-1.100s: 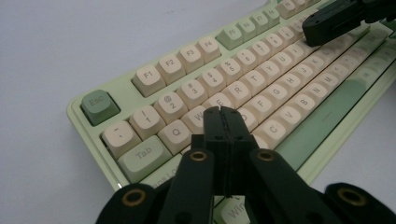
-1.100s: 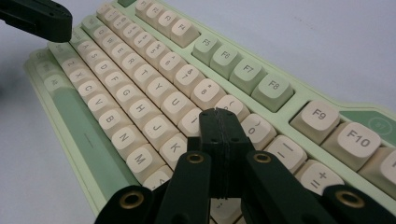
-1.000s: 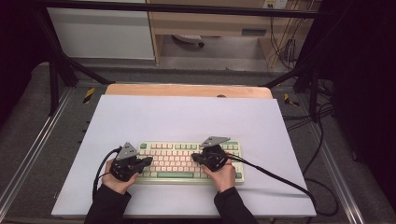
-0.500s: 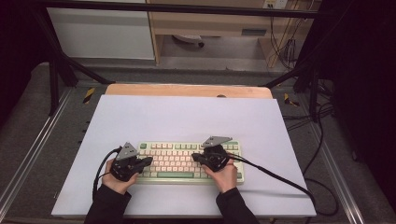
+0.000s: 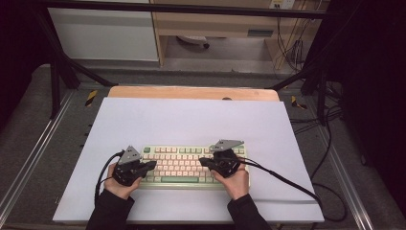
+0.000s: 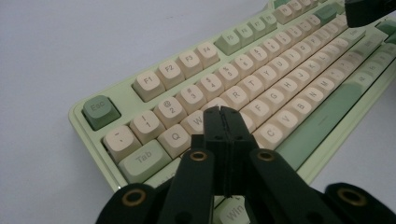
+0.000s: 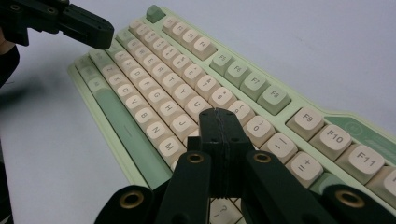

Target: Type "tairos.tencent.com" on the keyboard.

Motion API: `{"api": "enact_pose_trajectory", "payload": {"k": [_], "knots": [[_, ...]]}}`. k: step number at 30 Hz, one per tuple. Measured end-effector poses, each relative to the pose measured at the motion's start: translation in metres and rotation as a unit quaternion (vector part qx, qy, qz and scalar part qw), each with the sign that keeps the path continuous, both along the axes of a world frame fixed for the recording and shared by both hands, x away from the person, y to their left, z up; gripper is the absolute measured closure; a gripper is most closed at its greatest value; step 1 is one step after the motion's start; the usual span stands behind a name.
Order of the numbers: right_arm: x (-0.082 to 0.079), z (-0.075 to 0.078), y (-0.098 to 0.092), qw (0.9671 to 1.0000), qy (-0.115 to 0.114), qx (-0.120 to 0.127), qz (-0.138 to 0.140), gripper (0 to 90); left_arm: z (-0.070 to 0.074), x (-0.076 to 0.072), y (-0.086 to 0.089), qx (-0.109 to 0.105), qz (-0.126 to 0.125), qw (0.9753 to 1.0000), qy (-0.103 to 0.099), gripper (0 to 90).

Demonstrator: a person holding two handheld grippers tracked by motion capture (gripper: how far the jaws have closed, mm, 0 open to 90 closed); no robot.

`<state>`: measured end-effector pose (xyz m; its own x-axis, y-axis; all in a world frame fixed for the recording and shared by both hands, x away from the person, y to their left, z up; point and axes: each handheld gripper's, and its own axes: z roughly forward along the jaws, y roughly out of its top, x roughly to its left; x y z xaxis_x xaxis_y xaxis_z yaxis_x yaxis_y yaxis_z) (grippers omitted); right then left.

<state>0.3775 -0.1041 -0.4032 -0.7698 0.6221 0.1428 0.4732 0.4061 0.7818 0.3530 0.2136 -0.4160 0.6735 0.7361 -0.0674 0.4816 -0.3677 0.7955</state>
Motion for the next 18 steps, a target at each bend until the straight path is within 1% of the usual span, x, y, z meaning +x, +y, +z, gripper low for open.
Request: {"api": "enact_pose_trajectory", "payload": {"k": [3,14,18], "knots": [[-0.003,0.0,-0.003,1.0,0.005,0.0,0.0,90.0,0.0,0.0,-0.001,0.002,-0.001,1.0,-0.001,89.9],[-0.008,-0.001,-0.014,1.0,0.005,0.001,0.003,90.0,-0.002,0.003,-0.006,0.006,0.0,1.0,-0.001,89.9],[-0.011,-0.001,-0.017,1.0,0.008,-0.002,0.002,90.0,-0.004,0.005,-0.009,0.013,-0.002,0.9999,0.001,89.9]]}}
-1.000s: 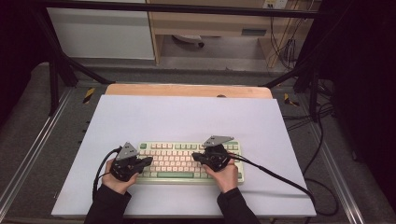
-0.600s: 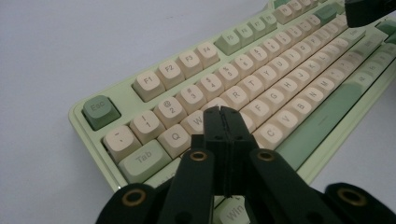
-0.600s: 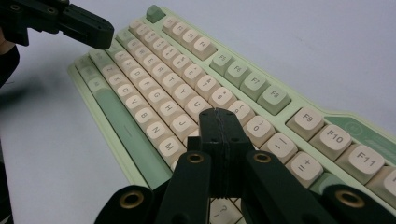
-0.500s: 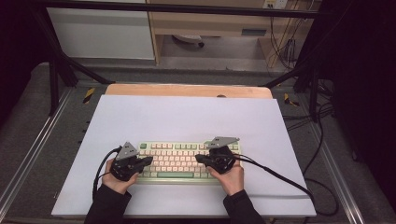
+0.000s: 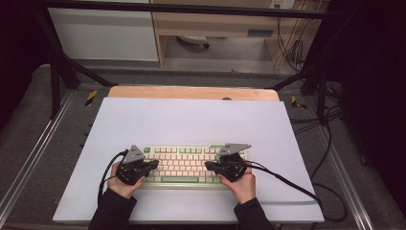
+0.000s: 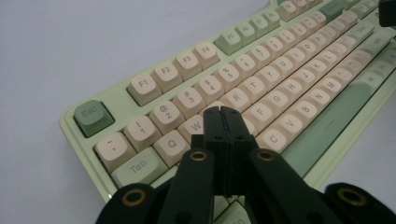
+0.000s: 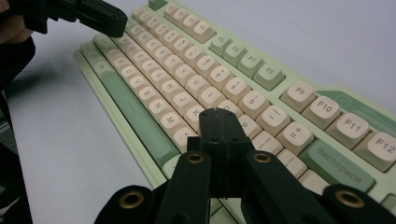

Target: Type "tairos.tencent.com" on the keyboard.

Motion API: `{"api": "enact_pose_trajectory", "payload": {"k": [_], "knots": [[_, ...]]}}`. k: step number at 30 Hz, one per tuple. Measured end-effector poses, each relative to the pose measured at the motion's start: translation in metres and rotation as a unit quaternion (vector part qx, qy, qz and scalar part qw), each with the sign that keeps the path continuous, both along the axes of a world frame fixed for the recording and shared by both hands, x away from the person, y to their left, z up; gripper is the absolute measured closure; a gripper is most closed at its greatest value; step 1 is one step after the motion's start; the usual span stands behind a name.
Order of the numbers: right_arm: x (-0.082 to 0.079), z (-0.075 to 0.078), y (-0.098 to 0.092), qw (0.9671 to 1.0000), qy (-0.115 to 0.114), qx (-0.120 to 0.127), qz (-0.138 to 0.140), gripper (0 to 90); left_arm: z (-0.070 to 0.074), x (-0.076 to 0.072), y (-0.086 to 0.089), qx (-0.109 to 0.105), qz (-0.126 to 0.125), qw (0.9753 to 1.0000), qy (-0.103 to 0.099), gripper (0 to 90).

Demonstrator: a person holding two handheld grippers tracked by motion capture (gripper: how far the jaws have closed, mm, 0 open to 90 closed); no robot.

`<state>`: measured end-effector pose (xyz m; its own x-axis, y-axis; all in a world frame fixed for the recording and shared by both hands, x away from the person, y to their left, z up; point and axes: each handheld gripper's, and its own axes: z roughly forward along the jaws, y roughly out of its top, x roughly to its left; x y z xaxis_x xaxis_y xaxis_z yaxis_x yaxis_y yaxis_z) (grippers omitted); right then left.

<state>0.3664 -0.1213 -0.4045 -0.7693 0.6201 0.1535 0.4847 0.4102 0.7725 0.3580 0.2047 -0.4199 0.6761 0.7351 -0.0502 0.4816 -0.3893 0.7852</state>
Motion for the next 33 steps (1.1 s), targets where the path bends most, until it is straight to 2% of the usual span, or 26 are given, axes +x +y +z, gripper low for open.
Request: {"api": "enact_pose_trajectory", "payload": {"k": [7,17,33], "knots": [[-0.003,-0.003,-0.005,1.0,0.0,-0.001,-0.001,90.0,-0.004,0.003,-0.008,0.01,-0.004,0.9999,0.003,89.9],[-0.006,-0.005,-0.007,1.0,0.0,-0.001,0.0,90.0,-0.008,0.004,-0.011,0.017,-0.008,0.9998,0.008,89.9],[-0.007,-0.007,-0.006,1.0,0.002,0.003,0.004,90.0,-0.01,0.004,-0.01,0.016,-0.009,0.9998,0.007,89.9]]}}
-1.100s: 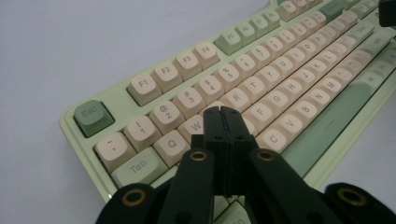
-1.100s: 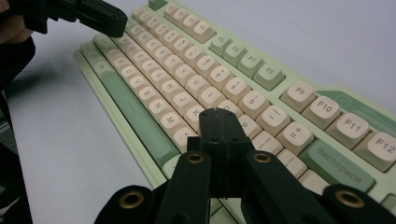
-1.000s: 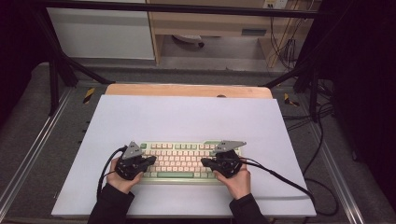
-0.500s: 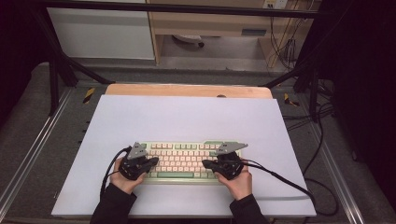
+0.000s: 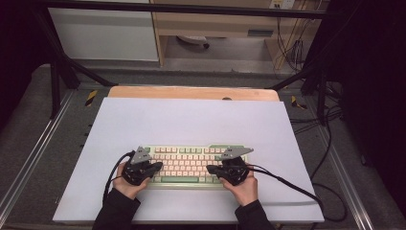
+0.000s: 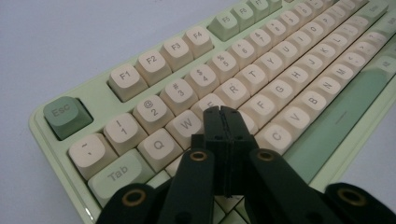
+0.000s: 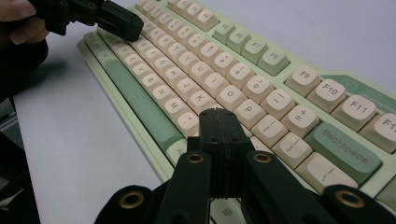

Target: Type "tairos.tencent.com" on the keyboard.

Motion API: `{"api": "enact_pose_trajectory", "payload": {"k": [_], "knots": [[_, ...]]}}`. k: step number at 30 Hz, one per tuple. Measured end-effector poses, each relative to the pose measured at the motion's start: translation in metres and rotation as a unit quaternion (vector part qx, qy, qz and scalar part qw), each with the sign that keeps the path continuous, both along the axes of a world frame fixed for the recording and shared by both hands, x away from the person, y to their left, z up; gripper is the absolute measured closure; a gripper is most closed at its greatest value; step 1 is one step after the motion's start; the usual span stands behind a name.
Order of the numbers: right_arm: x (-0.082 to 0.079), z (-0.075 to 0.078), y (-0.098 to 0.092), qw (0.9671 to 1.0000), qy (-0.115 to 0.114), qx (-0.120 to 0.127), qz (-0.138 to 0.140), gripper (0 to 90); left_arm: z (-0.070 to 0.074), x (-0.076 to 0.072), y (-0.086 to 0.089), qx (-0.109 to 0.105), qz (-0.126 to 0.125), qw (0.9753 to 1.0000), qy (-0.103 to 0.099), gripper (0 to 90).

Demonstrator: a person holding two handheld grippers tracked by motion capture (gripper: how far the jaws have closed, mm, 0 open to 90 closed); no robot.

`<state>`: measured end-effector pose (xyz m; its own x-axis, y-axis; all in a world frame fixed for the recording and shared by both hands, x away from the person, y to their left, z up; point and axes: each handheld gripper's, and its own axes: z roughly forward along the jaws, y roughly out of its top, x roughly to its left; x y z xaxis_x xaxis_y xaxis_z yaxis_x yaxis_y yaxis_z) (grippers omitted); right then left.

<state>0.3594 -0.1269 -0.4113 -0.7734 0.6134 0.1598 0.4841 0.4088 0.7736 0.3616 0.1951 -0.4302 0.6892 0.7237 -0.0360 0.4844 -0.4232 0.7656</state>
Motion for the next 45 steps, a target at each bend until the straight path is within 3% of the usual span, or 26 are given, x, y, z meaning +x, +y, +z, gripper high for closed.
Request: {"api": "enact_pose_trajectory", "payload": {"k": [16,45], "knots": [[0.001,-0.007,0.007,0.9999,0.009,0.007,0.006,90.0,0.01,-0.005,0.01,-0.019,-0.001,0.9998,-0.006,89.9],[0.005,-0.021,0.017,0.9999,0.017,0.0,0.005,90.0,0.01,-0.005,0.011,-0.021,-0.004,0.9998,-0.002,89.9]]}}
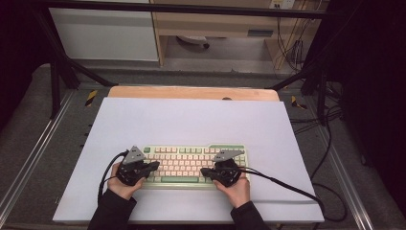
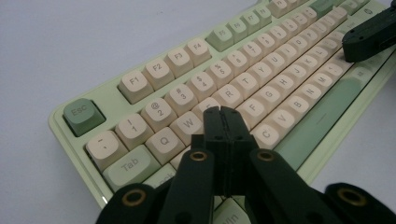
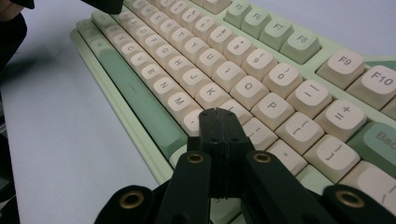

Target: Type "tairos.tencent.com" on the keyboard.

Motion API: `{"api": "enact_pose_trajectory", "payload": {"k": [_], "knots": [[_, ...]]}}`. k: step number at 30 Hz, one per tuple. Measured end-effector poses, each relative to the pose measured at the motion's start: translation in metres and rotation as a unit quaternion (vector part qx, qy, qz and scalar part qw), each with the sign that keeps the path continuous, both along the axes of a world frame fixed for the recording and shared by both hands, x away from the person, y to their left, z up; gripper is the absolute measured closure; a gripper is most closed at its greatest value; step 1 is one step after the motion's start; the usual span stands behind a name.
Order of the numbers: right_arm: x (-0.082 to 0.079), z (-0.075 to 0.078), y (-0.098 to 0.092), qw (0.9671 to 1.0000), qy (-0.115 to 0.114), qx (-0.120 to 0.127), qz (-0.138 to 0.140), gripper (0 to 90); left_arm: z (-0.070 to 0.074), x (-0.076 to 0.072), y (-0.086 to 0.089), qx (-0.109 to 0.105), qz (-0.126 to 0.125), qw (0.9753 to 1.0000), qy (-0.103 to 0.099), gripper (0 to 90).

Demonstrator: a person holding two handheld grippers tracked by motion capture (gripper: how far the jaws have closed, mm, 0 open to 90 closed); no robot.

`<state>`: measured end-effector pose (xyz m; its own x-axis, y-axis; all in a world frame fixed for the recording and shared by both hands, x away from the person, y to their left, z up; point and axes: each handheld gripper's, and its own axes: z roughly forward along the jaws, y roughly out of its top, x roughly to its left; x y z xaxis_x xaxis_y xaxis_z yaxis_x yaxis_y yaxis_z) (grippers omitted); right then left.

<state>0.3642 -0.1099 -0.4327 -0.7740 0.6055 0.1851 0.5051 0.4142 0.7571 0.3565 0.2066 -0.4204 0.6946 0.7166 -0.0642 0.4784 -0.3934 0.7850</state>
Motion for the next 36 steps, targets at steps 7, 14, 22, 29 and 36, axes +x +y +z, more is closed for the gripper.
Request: {"api": "enact_pose_trajectory", "payload": {"k": [7,14,22,29,36], "knots": [[0.0,-0.001,0.0,1.0,-0.002,-0.003,0.002,90.0,0.0,0.0,0.0,0.001,0.0,1.0,0.0,89.9],[0.0,-0.002,0.001,1.0,-0.001,-0.006,0.002,90.0,0.0,0.0,0.0,0.0,0.0,1.0,0.0,89.9],[-0.002,0.01,-0.006,0.9998,-0.018,-0.005,-0.002,90.0,0.001,-0.001,0.0,0.0,-0.001,1.0,-0.002,89.9],[-0.002,0.015,-0.011,0.9997,-0.024,-0.009,-0.007,90.0,0.002,-0.001,-0.001,-0.001,-0.002,1.0,-0.003,90.0],[0.0,0.016,-0.017,0.9997,-0.021,-0.008,-0.012,90.0,0.003,-0.002,-0.004,0.0,-0.005,1.0,-0.004,89.9]]}}
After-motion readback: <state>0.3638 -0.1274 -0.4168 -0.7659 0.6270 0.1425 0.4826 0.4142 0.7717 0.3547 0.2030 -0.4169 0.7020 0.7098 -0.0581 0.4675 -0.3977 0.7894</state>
